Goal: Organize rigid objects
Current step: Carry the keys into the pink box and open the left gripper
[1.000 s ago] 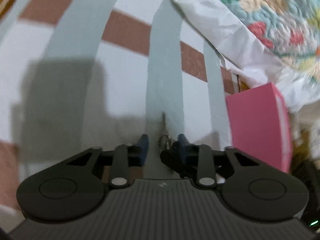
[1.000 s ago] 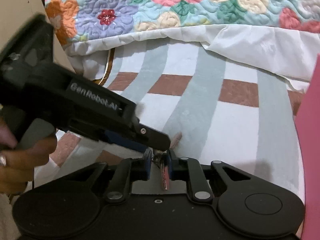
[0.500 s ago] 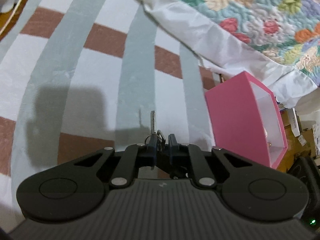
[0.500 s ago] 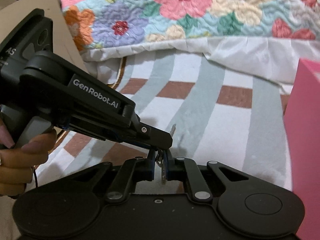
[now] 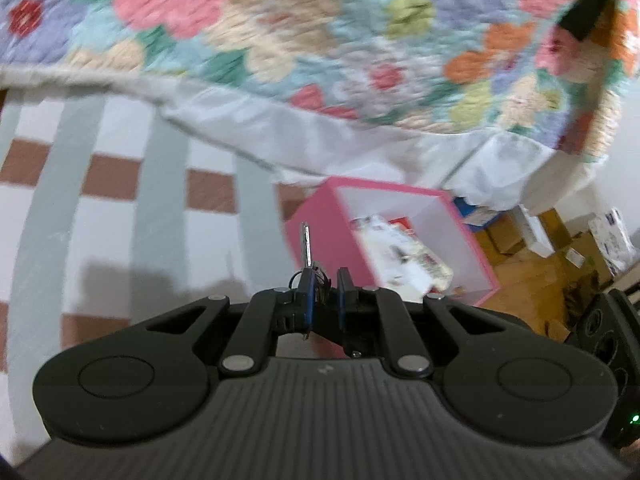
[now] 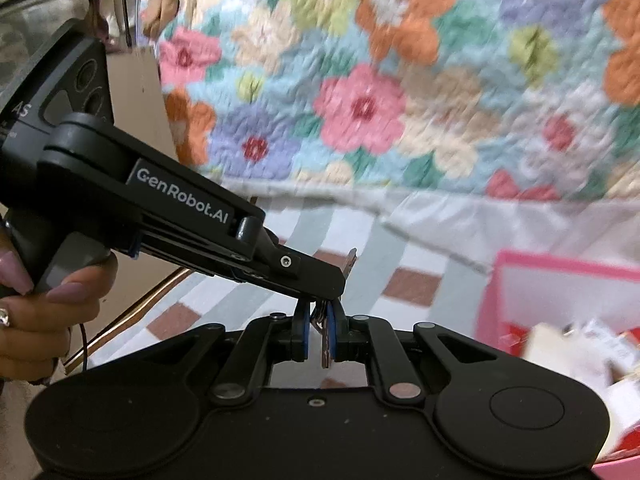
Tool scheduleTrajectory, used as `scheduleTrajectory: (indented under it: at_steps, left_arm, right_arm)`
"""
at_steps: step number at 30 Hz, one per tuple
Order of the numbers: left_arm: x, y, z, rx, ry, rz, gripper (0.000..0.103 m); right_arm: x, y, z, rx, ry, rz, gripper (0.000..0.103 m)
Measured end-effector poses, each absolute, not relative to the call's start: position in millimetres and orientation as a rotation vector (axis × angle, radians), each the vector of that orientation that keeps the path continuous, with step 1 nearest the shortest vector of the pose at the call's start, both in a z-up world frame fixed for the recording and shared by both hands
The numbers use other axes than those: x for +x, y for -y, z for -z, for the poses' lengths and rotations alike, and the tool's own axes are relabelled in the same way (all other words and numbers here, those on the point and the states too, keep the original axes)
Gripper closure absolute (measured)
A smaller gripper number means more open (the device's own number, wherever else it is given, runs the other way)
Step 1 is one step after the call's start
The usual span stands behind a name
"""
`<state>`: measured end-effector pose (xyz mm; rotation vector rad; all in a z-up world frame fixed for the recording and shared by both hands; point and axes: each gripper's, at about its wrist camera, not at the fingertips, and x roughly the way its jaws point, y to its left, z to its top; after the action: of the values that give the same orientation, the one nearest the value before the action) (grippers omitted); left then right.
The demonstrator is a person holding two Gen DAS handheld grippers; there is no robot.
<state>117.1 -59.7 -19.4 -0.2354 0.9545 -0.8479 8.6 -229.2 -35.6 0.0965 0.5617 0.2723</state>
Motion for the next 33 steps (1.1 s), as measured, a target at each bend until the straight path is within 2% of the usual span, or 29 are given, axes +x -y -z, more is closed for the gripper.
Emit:
scheduleTrajectory:
  at_steps: [6, 10, 23, 28, 30, 33]
  left_arm:
    - [97.0, 114.9, -19.1, -0.148, -0.936, 0.917, 0.094]
    - [88.3, 159.0, -25.4, -0.099, -0.950, 0.961, 0.093]
    - [89.0, 297.6, 26.5, -0.079, -1.126, 1.044, 0.093]
    - [93.4, 321.8, 48.9, -0.094, -1.185, 0.994, 0.093]
    - [94.3, 331.0, 51.9, -0.070, -1.204, 0.954, 0.090]
    - [91.7, 326.4, 42.4, -0.066, -1.173, 0.940, 0.089]
  right_arm:
    - [-15.0, 268.1, 8.2, 0.134, -0.524, -0.193, 0.091]
    - [-26.7, 298.7, 5.5, 0.162, -0.534, -0.118, 0.091]
    - [-40.9, 400.2, 41.9, 0.235, -0.664, 0.087, 0.091]
    - [-31.3, 415.7, 59.9, 0.167, -0.741, 0.123, 0.091]
    - [-31.7, 420.4, 63.6, 0.155, -0.754, 0.142, 0.086]
    - [-39.8, 426.3, 60.9, 0.179, -0.725, 0.166, 0.085]
